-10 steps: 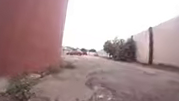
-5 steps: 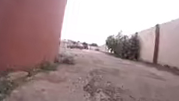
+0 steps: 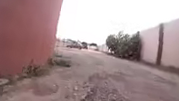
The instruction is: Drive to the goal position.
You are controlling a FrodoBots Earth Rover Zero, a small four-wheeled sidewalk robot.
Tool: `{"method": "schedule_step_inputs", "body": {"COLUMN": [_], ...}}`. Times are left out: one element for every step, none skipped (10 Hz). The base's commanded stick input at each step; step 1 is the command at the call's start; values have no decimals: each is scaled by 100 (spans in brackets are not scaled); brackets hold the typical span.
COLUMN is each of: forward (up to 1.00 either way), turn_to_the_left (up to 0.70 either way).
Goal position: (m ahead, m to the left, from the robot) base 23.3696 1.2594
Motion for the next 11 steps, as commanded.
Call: {"method": "schedule_step_inputs", "body": {"forward": [100, 100, 100, 100, 100, 100, 100, 100, 100, 100, 100], "turn_to_the_left": [0, 0, 0, 0, 0, 0, 0, 0, 0, 0, 0]}}
